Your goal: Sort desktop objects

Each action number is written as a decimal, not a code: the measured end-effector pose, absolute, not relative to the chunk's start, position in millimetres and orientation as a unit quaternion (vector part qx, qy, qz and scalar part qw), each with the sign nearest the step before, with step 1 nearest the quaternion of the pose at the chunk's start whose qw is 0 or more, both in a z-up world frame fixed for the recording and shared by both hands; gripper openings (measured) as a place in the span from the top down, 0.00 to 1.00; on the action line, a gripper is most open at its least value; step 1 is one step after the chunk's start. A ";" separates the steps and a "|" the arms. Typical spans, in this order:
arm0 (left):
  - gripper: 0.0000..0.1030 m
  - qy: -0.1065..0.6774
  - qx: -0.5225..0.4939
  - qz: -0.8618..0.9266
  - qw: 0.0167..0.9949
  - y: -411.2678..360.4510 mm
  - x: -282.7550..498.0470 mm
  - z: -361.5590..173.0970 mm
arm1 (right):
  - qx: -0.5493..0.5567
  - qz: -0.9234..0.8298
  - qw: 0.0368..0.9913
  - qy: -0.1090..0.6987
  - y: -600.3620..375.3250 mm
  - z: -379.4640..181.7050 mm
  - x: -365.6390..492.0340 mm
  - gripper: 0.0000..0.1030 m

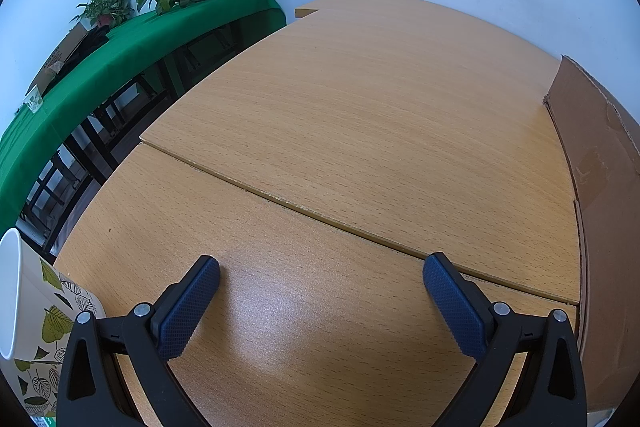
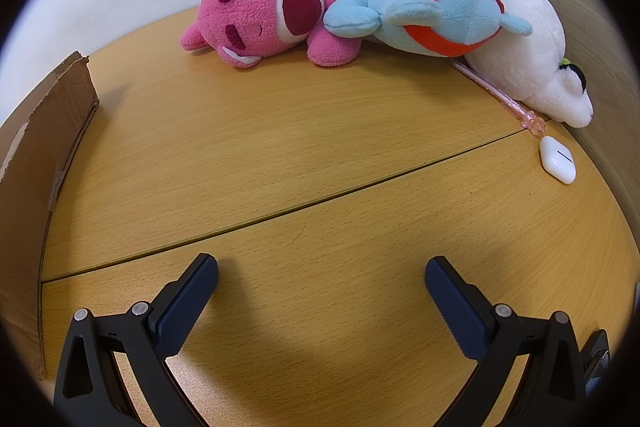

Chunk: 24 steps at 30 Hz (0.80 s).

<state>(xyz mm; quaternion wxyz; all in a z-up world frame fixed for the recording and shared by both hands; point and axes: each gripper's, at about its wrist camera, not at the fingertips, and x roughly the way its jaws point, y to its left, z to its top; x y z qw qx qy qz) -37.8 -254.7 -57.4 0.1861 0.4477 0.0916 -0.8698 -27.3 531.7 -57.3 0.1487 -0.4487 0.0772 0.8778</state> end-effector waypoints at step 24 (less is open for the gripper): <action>0.02 0.108 0.359 -0.925 -0.052 -172.3 125.2 52.1 | -0.460 0.880 0.102 0.054 517.5 -56.3 20.2 0.00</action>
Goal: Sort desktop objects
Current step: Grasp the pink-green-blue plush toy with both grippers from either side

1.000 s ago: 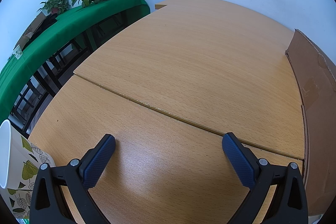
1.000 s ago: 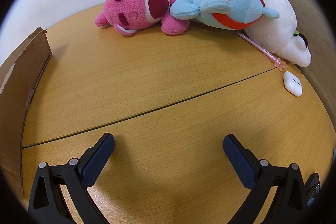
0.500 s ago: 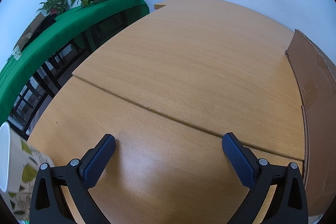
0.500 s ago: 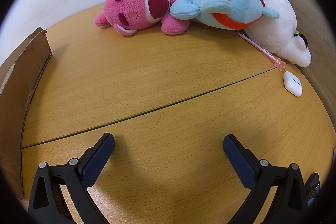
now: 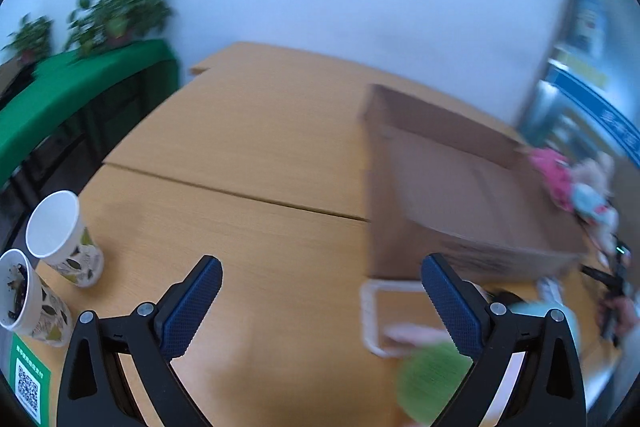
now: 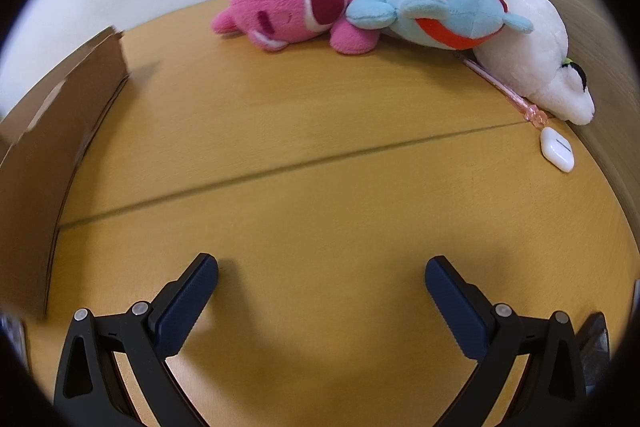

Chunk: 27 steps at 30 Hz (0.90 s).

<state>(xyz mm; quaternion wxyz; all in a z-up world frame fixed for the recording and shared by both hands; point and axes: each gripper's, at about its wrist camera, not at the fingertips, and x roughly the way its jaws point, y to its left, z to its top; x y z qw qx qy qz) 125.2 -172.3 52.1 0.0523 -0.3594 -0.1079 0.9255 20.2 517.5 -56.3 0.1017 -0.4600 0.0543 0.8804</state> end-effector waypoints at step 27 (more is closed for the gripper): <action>0.41 -0.139 -0.403 0.879 0.216 -108.4 155.2 16.3 | -0.438 0.817 -0.370 -0.064 101.2 7.4 136.5 0.19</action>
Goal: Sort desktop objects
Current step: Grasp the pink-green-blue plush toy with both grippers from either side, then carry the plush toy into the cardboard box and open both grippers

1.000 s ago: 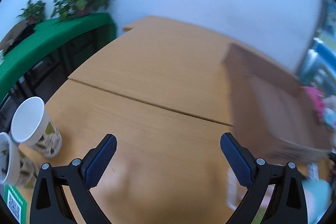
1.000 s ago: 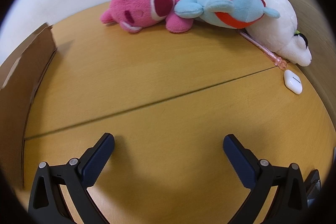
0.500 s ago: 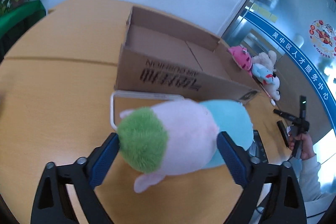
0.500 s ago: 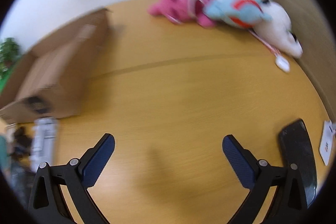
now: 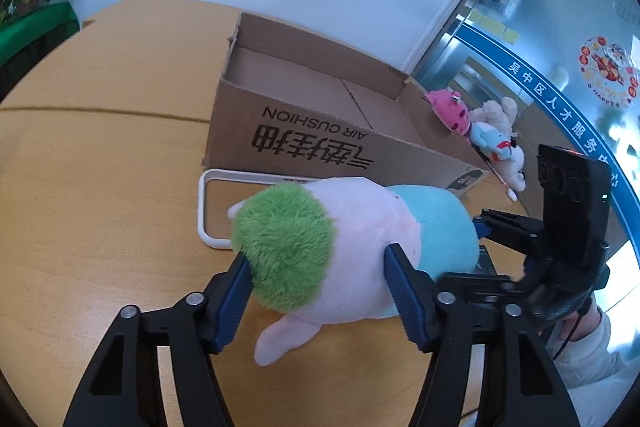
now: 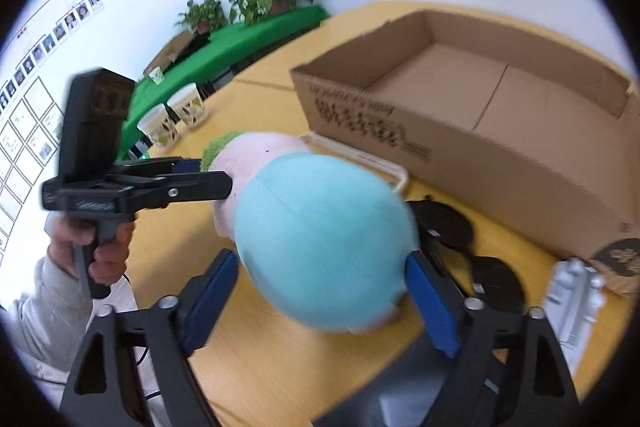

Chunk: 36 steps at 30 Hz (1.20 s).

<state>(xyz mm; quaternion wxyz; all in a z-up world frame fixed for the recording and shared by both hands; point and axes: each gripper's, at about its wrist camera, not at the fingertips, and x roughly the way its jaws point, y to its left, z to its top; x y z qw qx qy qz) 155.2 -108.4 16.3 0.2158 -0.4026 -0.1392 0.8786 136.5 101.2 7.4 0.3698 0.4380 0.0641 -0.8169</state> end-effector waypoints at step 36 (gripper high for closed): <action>0.51 -0.085 -0.322 0.917 0.218 -41.8 -187.3 162.4 | 0.335 -0.883 0.326 0.033 124.2 139.2 -177.2 0.28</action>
